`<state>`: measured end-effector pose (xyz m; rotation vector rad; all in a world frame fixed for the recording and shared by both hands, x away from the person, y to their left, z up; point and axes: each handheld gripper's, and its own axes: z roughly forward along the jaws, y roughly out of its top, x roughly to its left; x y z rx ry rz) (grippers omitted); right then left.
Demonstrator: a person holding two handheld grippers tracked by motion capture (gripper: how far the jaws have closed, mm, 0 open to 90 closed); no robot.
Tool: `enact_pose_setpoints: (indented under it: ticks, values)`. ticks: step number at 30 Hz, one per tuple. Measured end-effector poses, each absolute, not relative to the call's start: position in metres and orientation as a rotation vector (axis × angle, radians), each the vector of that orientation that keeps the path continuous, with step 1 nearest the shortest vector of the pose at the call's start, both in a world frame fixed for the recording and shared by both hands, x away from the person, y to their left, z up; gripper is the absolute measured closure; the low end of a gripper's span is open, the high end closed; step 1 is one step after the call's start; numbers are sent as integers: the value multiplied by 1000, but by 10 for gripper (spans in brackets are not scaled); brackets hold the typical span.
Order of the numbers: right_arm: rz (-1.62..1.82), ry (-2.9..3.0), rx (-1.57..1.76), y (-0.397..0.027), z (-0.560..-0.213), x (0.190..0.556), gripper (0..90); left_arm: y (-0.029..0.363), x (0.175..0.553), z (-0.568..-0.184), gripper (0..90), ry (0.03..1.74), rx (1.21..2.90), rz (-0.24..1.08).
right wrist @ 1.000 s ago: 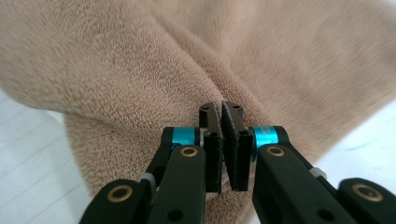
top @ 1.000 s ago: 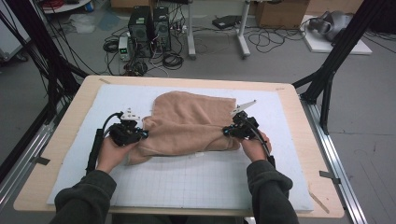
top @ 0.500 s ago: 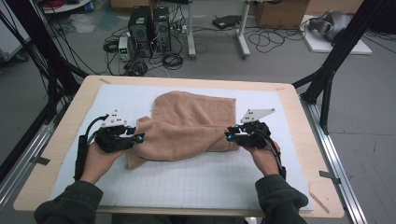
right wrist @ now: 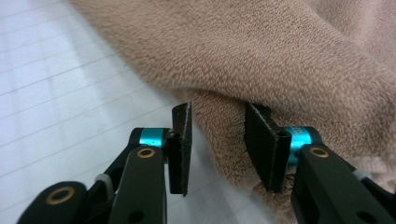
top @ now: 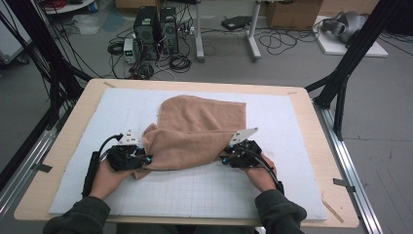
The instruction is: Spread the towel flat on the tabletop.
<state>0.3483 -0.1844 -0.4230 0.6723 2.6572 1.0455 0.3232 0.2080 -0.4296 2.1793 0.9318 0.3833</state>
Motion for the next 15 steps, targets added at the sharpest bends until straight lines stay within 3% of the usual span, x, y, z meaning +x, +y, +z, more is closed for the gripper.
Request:
enact_pose_setpoints:
  ticks: [7, 15]
  values:
    - [1036, 2643, 668, -183, -426, 355, 826, 203, 322, -431, 792, 933, 2194, 384]
    - [1117, 2606, 641, -197, -404, 341, 843, 210, 306, -403, 838, 881, 2141, 459]
